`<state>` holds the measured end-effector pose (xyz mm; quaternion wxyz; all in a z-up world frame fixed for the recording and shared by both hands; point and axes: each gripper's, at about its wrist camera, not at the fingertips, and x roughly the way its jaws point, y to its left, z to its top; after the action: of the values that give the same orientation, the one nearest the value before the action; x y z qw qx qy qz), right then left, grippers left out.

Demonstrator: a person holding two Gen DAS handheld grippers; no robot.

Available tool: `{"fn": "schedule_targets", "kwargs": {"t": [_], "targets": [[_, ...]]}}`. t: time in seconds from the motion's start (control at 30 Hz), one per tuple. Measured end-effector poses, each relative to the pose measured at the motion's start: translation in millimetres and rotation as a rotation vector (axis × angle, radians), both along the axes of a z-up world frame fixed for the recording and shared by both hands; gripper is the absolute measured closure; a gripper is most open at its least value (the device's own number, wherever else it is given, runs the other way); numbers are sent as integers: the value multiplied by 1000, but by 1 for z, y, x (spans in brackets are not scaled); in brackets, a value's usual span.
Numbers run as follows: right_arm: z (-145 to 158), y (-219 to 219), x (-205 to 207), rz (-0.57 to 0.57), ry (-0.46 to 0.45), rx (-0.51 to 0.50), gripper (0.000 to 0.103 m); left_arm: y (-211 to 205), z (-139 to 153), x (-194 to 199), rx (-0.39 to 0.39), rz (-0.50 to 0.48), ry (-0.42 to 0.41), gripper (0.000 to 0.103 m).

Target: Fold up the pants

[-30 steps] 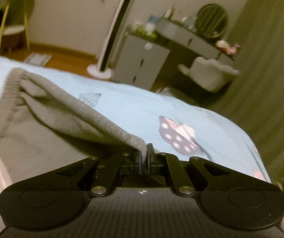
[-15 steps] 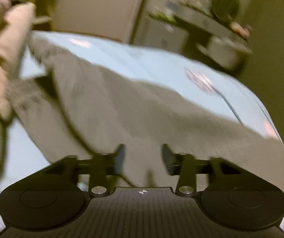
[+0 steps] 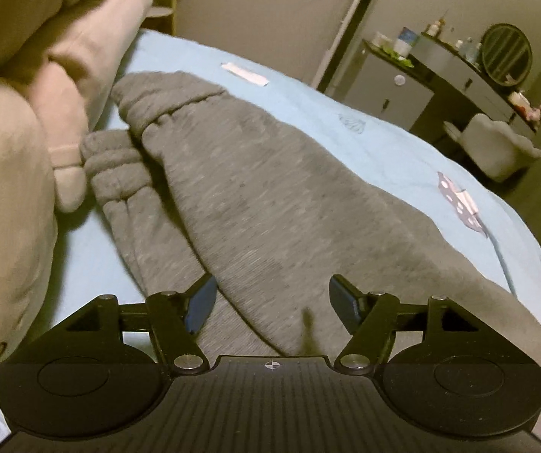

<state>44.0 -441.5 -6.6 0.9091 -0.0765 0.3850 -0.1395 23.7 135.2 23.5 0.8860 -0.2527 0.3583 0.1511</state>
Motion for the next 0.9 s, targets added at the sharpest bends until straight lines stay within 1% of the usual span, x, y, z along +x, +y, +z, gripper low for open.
{"fn": "schedule_targets", "kwargs": {"t": [0.03,0.1,0.13,0.17,0.2,0.27,0.33,0.37,0.4,0.43,0.47,0.53,0.57,0.63,0.7,0.73,0.77,0.83,0.87,0.9], "targets": [[-3,2,3,10,4,-19,41,2,-2,-1,-5,0,2,31],[-11,7,11,26,23,-105,42,3,-2,-2,-6,-2,4,31],[-15,8,15,36,32,-124,53,4,-3,-2,-7,-2,7,31],[-16,7,18,29,33,-131,85,4,-3,-2,-8,-2,9,31],[-17,3,22,15,29,-122,99,5,-3,-2,-10,-1,11,31],[-10,-6,21,-46,-31,-88,98,6,-4,-3,-16,4,16,31],[3,-22,15,-156,-126,-47,98,7,-5,-4,-26,10,14,31],[10,-33,8,-225,-177,-14,98,8,-6,-5,-32,11,12,31],[18,-49,-2,-320,-239,37,98,9,-6,-4,-36,11,11,31],[20,-63,-9,-392,-270,79,98,10,-6,-4,-39,10,10,31],[20,-81,-18,-474,-289,138,98,11,-7,-3,-45,11,5,31],[13,-105,-29,-561,-274,220,98,12,-8,0,-55,17,2,31],[7,-115,-35,-595,-256,258,95,12,-9,2,-60,20,4,31],[-3,-125,-43,-612,-242,333,90,13,-11,5,-65,20,2,32],[-11,-131,-51,-592,-245,430,82,14,-14,9,-78,23,0,33],[-15,-132,-52,-585,-242,470,72,15,-15,10,-88,27,-1,36],[-17,-134,-52,-583,-241,507,68,16,-16,11,-100,35,2,39],[-20,-138,-50,-583,-252,551,68,17,-17,13,-114,42,6,54],[-20,-140,-48,-589,-256,558,68,18,-19,15,-126,43,19,58],[-22,-142,-45,-596,-256,571,68,19,-20,17,-137,45,35,65]]}}
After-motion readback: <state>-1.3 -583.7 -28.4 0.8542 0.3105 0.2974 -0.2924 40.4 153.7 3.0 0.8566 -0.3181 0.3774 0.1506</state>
